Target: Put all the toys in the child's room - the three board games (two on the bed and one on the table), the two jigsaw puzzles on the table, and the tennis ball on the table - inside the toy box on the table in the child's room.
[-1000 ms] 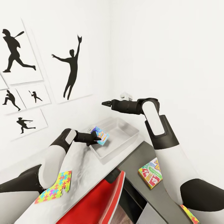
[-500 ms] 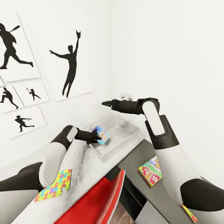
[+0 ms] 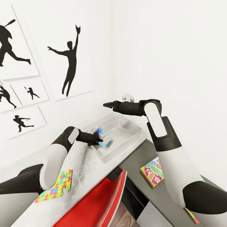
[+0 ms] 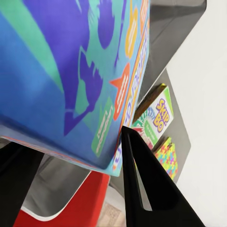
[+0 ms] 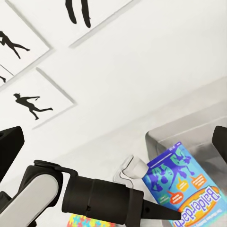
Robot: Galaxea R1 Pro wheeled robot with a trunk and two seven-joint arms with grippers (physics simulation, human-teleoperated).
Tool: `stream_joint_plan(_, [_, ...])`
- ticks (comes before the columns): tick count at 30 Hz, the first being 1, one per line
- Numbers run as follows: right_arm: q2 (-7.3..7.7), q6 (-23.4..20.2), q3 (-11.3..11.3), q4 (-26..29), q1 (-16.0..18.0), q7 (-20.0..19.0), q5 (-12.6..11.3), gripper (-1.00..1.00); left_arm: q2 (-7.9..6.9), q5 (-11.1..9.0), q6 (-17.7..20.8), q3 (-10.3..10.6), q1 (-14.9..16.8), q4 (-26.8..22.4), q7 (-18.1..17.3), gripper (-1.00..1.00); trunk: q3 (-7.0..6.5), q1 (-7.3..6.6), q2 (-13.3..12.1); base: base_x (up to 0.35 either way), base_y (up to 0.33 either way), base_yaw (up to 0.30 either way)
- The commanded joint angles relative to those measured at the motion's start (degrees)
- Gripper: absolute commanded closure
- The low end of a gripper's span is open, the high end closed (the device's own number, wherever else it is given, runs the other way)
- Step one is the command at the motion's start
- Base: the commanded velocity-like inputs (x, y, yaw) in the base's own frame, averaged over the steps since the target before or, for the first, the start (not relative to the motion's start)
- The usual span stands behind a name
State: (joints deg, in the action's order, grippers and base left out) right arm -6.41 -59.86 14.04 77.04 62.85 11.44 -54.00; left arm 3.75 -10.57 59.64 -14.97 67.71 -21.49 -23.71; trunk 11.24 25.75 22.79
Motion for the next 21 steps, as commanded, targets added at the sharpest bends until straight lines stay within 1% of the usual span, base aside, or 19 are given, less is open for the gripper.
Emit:
stream_joint_plan(1, [-0.01, -0.1, 0.0, 0.0, 0.1, 0.6, -0.6, -1.00, 0.04, 0.0, 0.4, -0.3, 0.1, 0.0, 0.1, 1.00, 0.22, 0.03, 0.1, 0.000, 0.000, 0.000])
stream_joint_plan(21, [-0.01, -0.1, -0.1, 0.1, 0.1, 0.6, -0.6, -1.00, 0.13, 0.2, 0.4, -0.1, 0.1, 0.1, 0.1, 1.00, 1.99, 0.03, 0.1, 0.000, 0.000, 0.000])
